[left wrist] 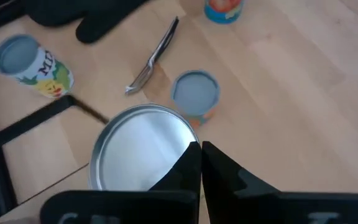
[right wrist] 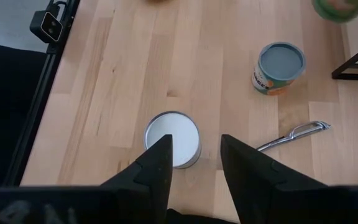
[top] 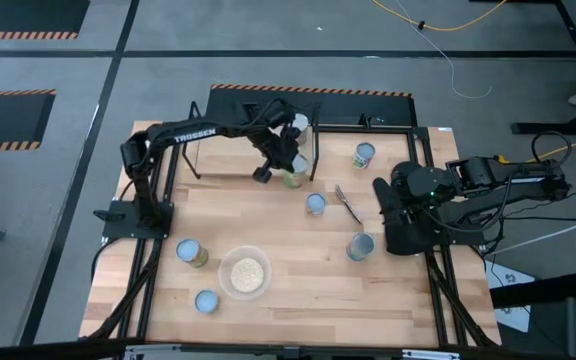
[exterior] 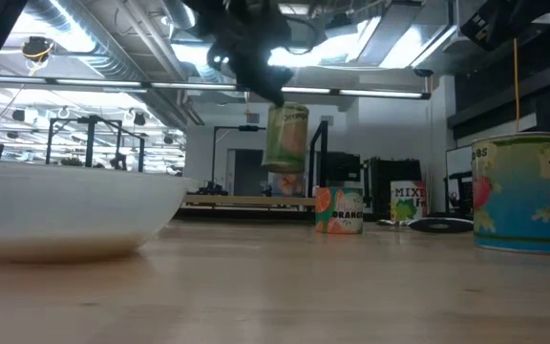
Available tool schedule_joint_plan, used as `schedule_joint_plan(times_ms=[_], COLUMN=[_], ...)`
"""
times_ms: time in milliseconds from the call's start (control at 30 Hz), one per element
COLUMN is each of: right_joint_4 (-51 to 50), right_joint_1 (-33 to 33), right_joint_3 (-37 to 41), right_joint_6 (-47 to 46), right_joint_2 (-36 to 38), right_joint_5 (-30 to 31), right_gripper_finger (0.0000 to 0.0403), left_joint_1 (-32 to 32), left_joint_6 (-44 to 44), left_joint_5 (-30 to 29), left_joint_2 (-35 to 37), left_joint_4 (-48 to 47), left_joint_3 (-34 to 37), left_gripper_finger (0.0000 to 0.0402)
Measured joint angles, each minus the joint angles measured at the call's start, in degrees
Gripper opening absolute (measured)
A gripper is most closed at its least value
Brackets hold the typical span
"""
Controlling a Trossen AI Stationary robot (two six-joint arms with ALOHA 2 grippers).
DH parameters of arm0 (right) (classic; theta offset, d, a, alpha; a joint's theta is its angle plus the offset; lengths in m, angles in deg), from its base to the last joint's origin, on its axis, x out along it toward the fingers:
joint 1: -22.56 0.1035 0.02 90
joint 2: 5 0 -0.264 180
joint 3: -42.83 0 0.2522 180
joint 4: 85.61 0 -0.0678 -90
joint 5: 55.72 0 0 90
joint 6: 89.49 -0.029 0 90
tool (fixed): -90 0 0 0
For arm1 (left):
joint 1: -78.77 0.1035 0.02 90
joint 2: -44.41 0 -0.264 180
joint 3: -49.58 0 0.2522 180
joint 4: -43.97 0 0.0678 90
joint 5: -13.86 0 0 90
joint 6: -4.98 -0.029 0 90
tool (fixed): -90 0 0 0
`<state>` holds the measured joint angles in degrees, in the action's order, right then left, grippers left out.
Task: Pick and place cans onto a shelf
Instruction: Put the large canned oranges on the shelf
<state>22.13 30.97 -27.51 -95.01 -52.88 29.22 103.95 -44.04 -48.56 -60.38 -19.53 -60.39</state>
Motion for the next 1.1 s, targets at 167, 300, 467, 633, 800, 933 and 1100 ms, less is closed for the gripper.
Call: schedule_joint_plan(times_ms=[167, 300, 467, 633, 800, 933, 1100], right_joint_4=[0.04, 1.4, 2.26, 3.59, 5.48, 6.91, 7.84], right_joint_1=[0.0, -0.02, -0.02, -0.04, -0.04, -0.04, -0.03], right_joint_3=[0.0, 0.0, 0.0, 0.0, 0.02, 0.04, 0.04], right_joint_6=[0.0, 0.02, 0.84, 2.52, 5.39, 6.12, 6.07], right_joint_2=[0.0, 0.0, 0.0, 0.0, 0.0, 0.01, 0.04], right_joint_5=[0.07, 0.07, 0.09, 0.11, 0.11, 0.11, 0.11], right_gripper_finger=[0.014, 0.014, 0.014, 0.014, 0.014, 0.014, 0.014], left_joint_1=[2.34, 4.11, 5.79, 7.3, 8.36, 8.67, 8.21], left_joint_6=[-5.48, -8.42, -9.32, -10.5, -11.41, -11.58, -11.63], left_joint_5=[2.39, 3.84, 4.33, 4.51, 4.79, 4.47, 2.24], left_joint_2=[0.0, 0.05, 0.06, 0.04, 0.04, -0.43, -0.99], left_joint_4=[3.84, 5.39, 11.01, 15.57, 16.53, 16.93, 18.04], left_joint_3=[2.16, 3.41, 6.91, 10.47, 11.31, 11.31, 11.31], left_gripper_finger=[0.0, 0.0, 0.0, 0.0, 0.0, 0.0, 0.0])
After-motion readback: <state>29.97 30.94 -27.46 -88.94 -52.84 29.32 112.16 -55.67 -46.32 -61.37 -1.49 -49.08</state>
